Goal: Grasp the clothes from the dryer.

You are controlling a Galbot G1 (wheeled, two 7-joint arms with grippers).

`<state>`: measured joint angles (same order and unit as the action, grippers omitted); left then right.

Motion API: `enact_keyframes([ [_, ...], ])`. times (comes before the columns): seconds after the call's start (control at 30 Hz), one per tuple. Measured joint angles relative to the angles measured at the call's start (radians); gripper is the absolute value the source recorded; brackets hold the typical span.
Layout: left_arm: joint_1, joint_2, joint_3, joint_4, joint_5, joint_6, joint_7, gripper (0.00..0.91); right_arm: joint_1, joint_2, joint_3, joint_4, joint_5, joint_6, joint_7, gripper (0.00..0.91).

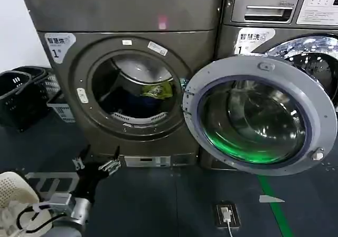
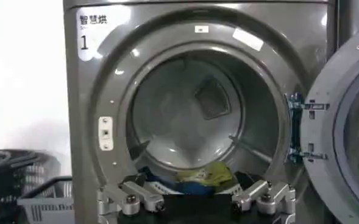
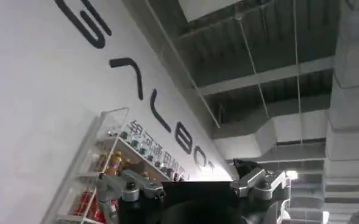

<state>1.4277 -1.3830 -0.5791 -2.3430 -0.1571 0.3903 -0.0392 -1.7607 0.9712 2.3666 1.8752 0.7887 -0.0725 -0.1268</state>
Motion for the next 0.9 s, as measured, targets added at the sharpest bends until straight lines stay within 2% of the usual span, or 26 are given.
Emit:
enact_keyframes([
  [0.9,0.006,-0.002,0.000,0.002,0.006,-0.002,0.004,0.907,0.003,0.001,-0.006,-0.006,0.006,0.008,-0.006,0.907],
])
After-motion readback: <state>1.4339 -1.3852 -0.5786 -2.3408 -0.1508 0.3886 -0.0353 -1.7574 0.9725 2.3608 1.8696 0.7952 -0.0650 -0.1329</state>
